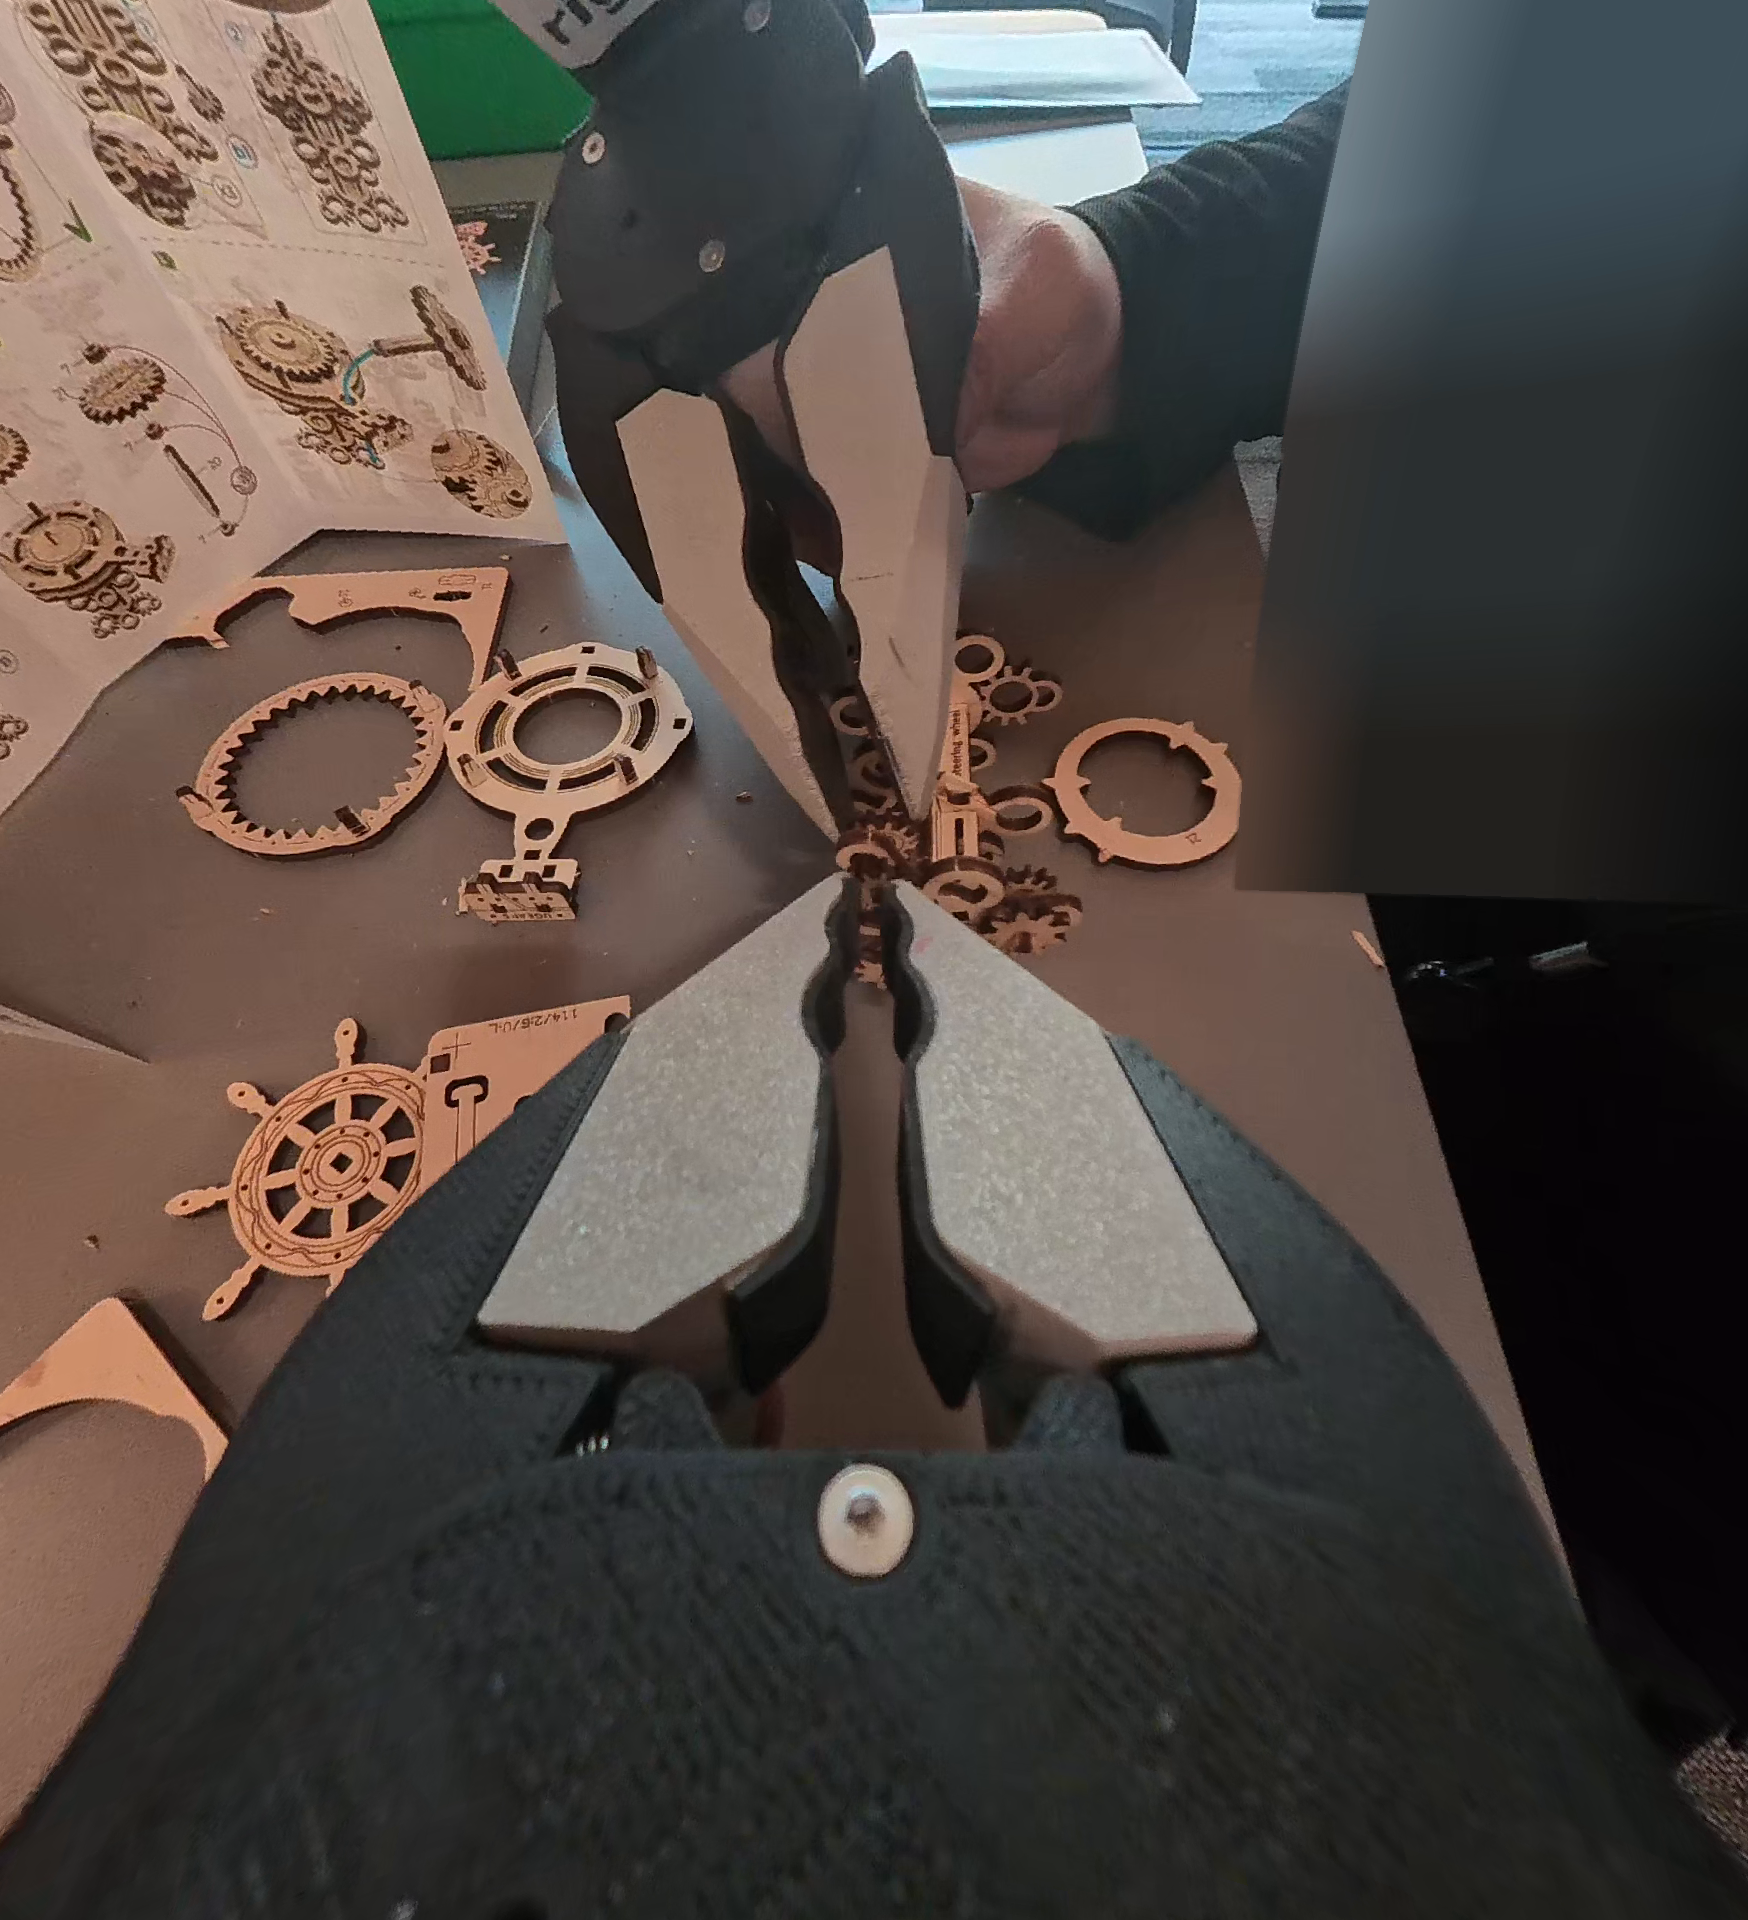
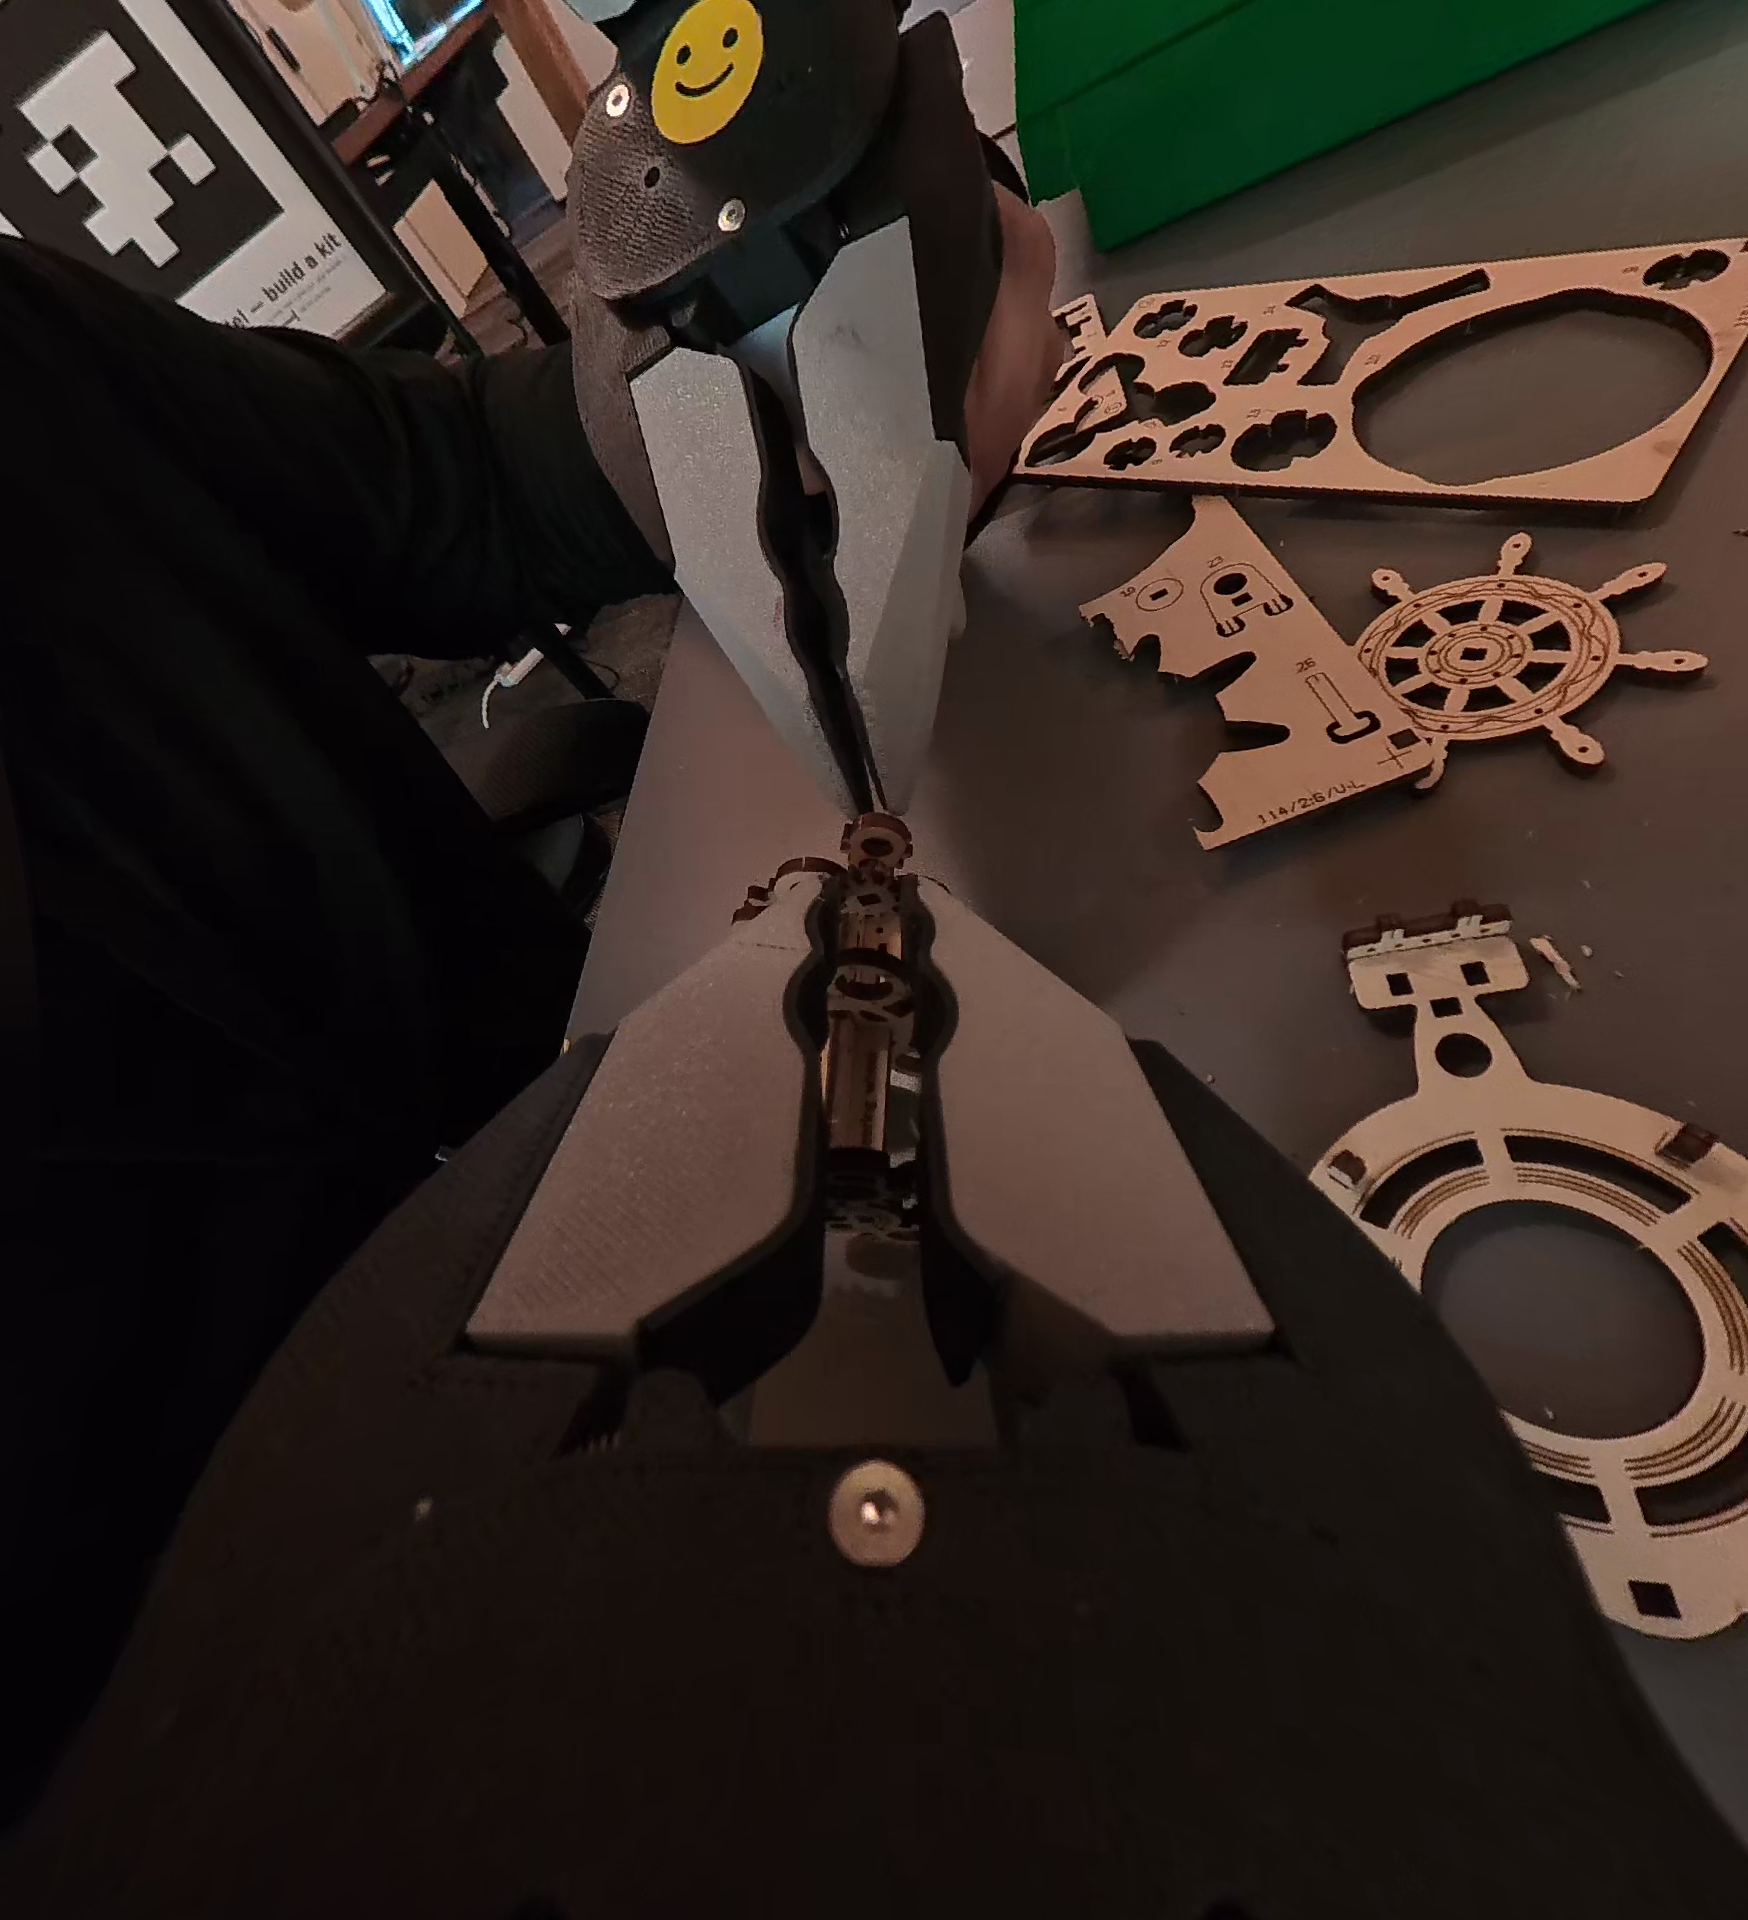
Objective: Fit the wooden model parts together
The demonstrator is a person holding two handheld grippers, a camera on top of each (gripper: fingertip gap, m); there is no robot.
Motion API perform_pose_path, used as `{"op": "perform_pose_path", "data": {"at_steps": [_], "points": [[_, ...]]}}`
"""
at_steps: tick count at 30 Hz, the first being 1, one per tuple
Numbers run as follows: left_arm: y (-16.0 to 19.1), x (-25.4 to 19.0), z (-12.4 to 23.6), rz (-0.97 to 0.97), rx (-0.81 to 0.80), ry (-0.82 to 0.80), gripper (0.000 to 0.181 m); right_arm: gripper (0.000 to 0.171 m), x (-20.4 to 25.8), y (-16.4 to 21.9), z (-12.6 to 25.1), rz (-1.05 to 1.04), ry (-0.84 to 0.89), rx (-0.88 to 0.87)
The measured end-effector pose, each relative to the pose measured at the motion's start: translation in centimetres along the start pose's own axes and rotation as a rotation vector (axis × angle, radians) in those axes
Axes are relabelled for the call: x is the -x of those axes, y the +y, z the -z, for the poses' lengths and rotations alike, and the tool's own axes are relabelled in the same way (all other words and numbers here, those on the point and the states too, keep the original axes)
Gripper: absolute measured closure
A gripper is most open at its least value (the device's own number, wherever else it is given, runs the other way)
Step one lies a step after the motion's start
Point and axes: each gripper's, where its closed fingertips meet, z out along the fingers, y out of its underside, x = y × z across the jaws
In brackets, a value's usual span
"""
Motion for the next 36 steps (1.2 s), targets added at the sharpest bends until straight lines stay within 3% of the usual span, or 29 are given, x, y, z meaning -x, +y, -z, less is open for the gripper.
{"op": "perform_pose_path", "data": {"at_steps": [28, 33, 35, 36], "points": [[0.0, -0.1, -0.1, -0.034, -0.007, -0.051, 0.181, 0.164, 0.1, 0.0, -0.1, 0.004, 0.009, 0.013], [-0.1, -0.4, 0.3, 0.081, -0.055, 0.082, 0.181, 0.164, 0.3, -0.2, -0.4, -0.033, -0.051, -0.008], [-0.5, 0.1, 0.9, 0.145, -0.086, 0.107, 0.159, 0.164, 0.8, -0.3, -0.3, -0.044, -0.096, -0.015], [-0.5, 0.5, 1.1, 0.147, -0.096, 0.094, 0.160, 0.164, 0.8, -0.6, -0.2, -0.042, -0.101, -0.029]]}}
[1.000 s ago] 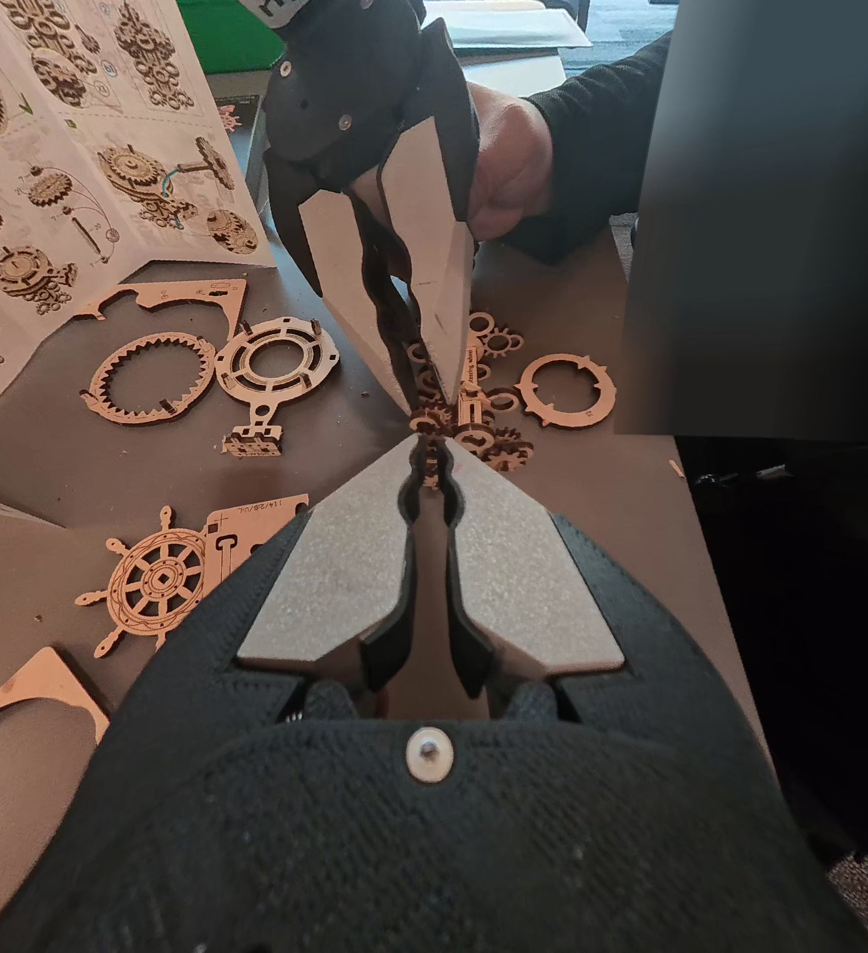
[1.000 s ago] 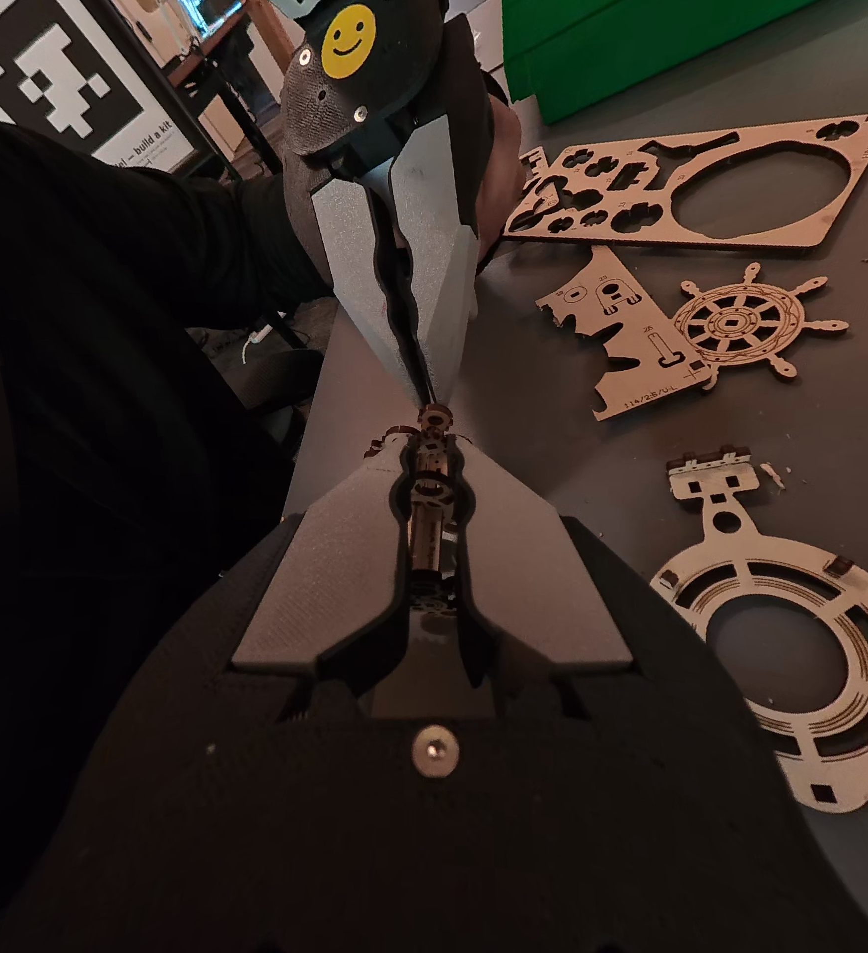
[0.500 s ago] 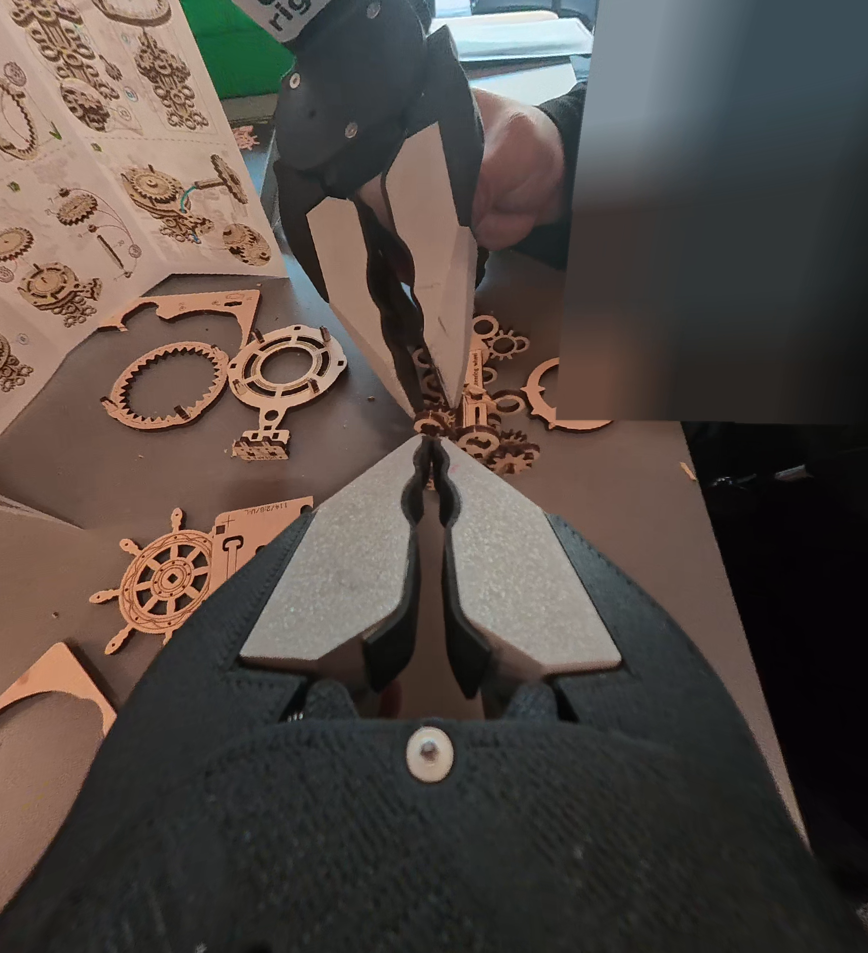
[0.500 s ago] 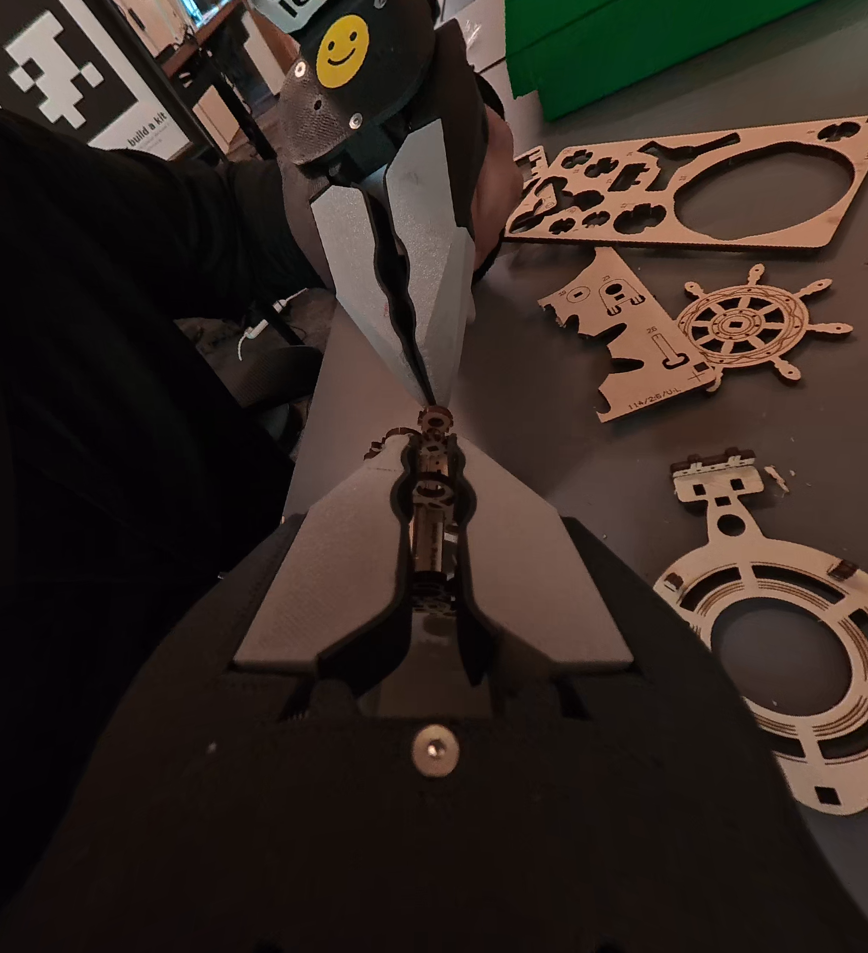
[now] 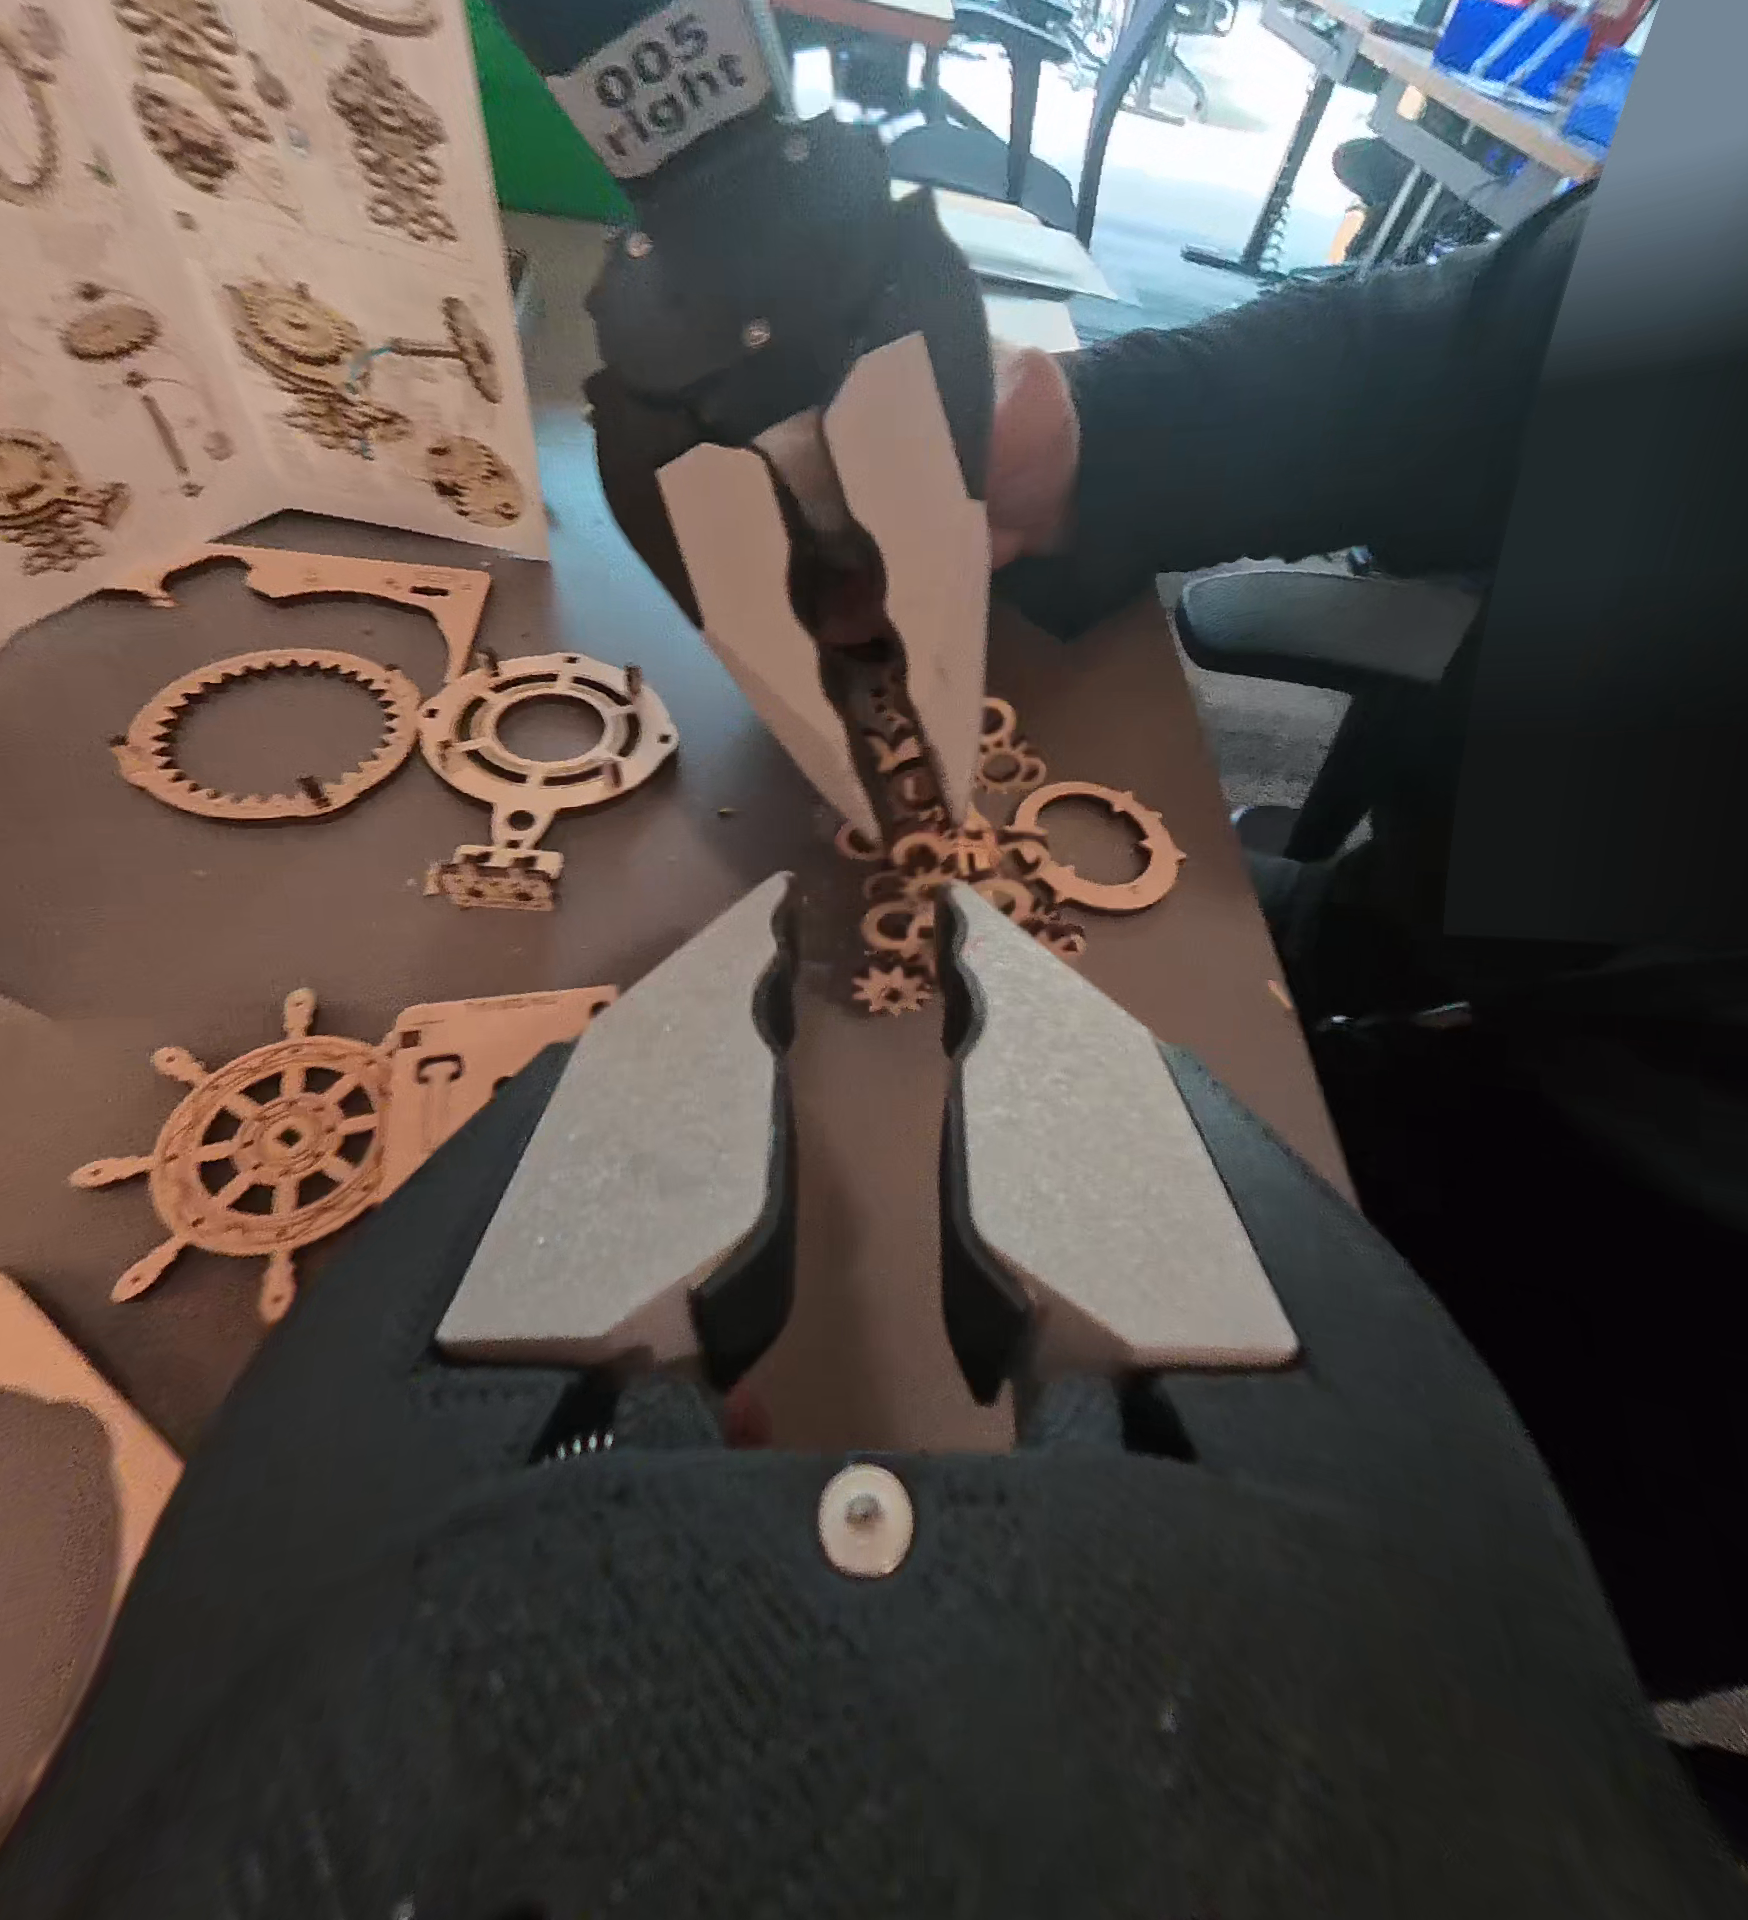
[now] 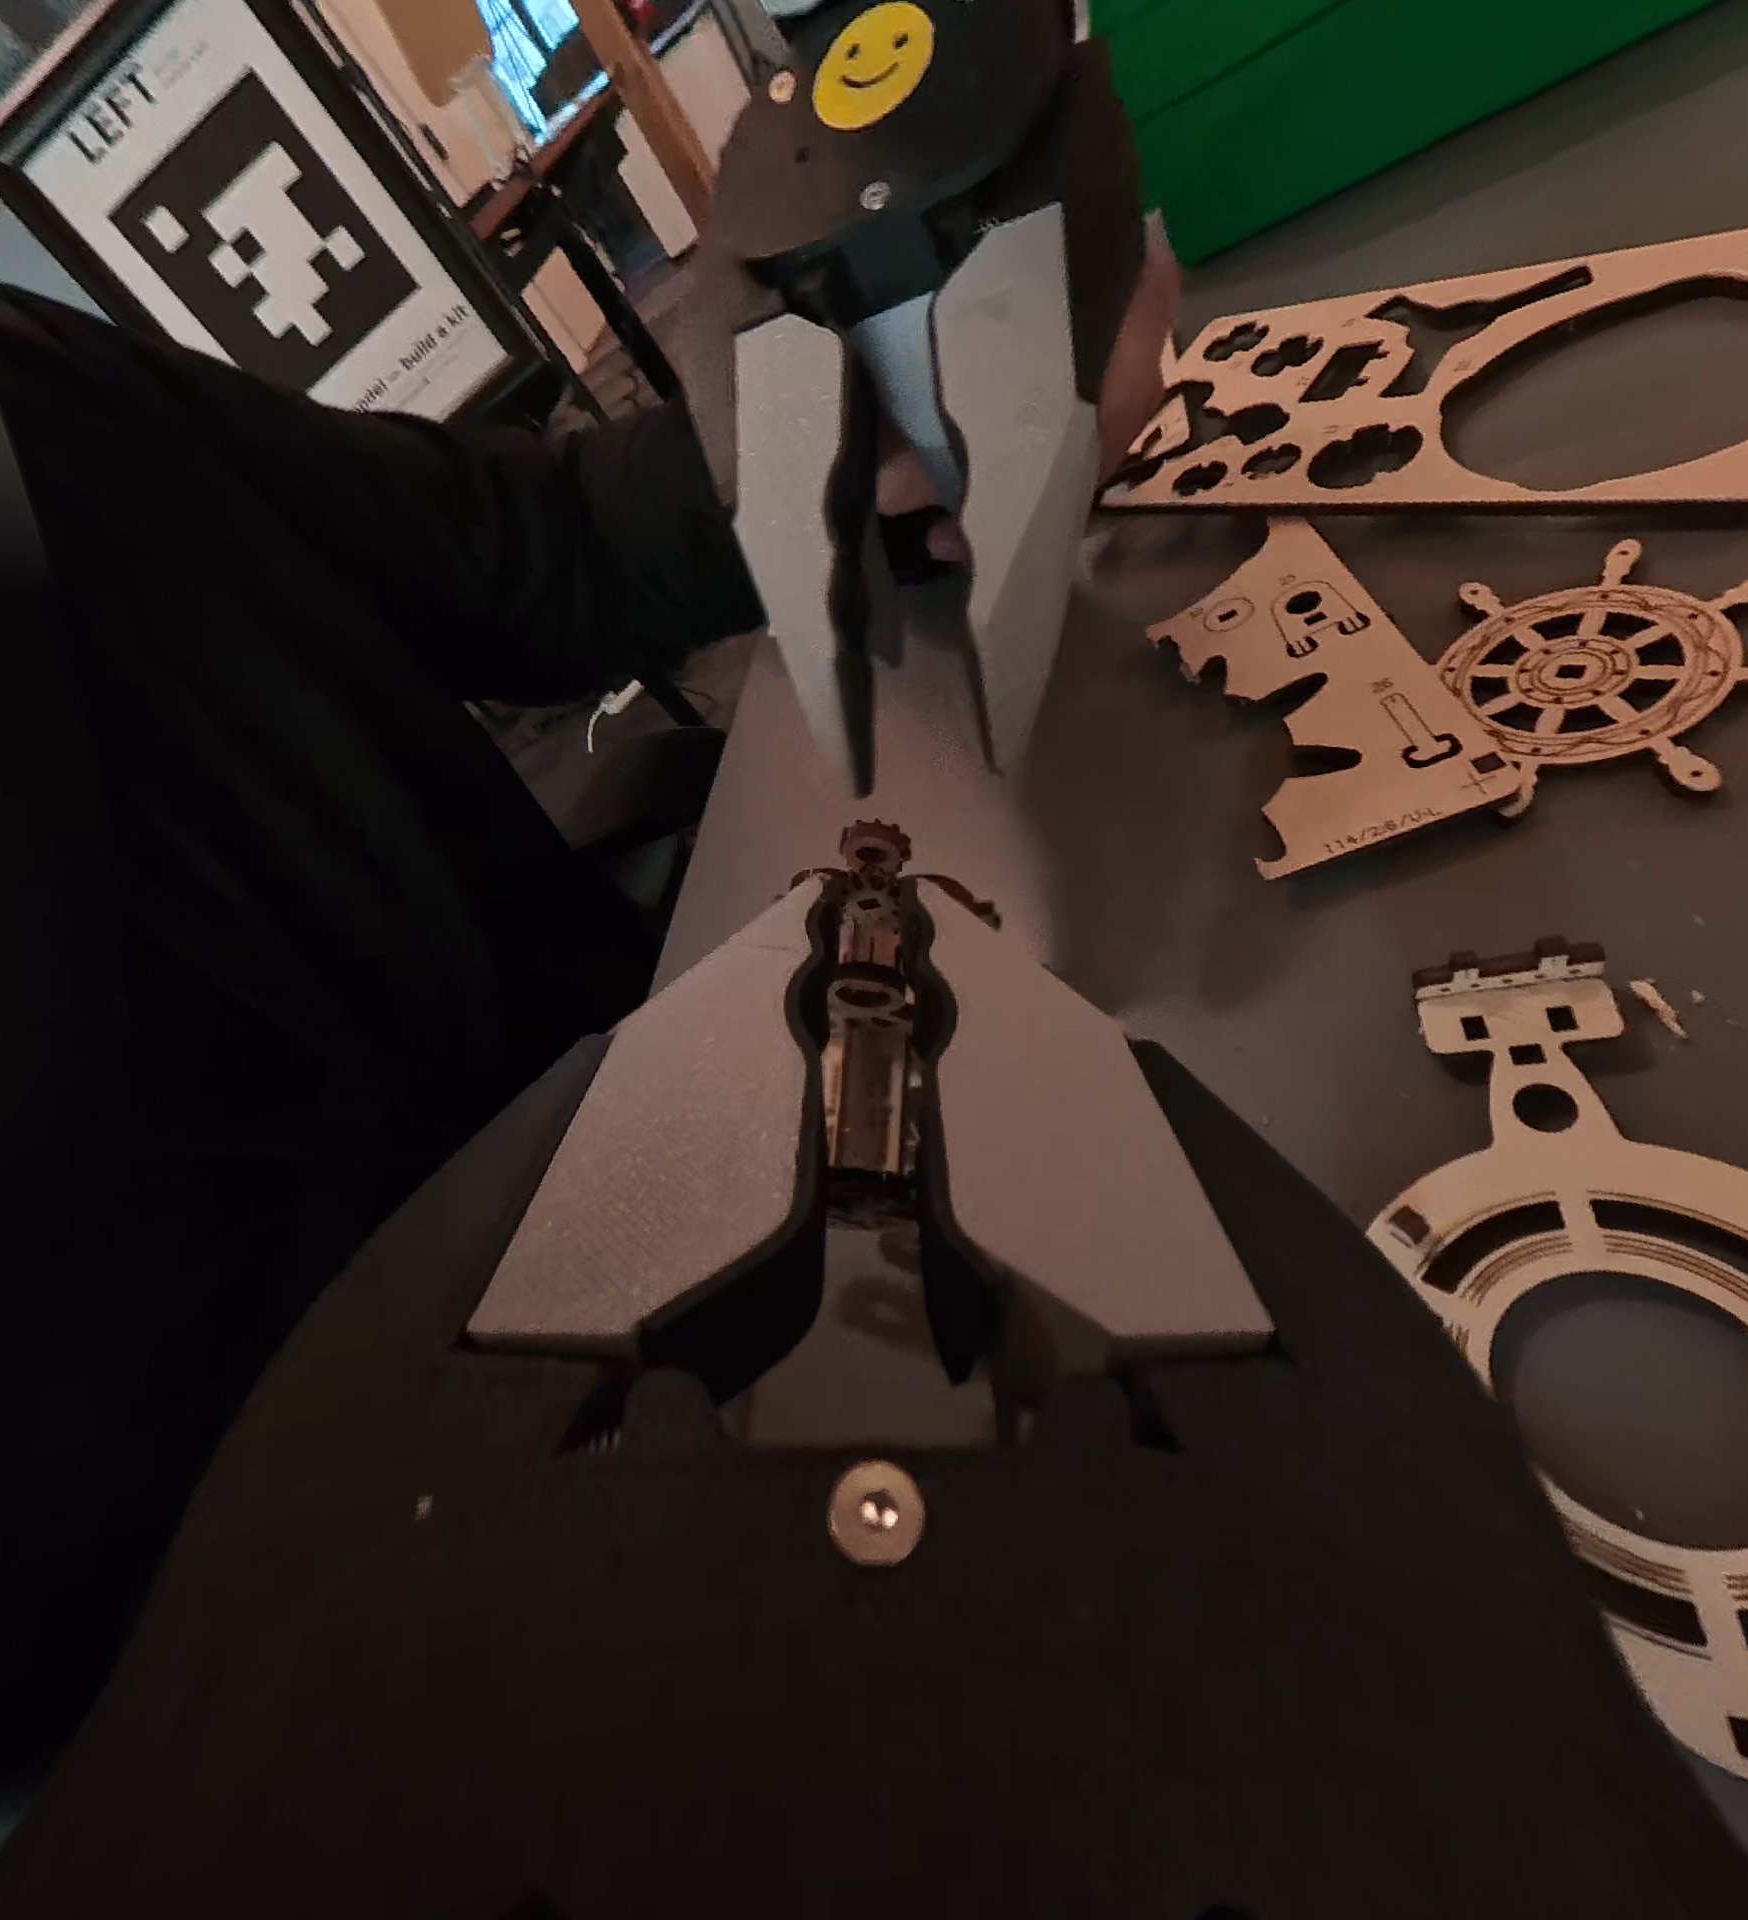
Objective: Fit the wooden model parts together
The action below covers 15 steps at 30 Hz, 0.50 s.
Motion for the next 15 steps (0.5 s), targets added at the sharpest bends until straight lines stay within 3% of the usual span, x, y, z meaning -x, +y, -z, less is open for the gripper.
{"op": "perform_pose_path", "data": {"at_steps": [8, 15], "points": [[0.3, 1.5, 1.0, -0.055, 0.014, -0.073, 0.159, 0.126, -0.8, -0.5, 1.7, 0.030, 0.092, -0.011], [1.5, 2.1, 0.7, -0.112, 0.074, -0.098, 0.160, 0.122, -1.9, -1.3, 5.0, 0.115, 0.296, -0.068]]}}
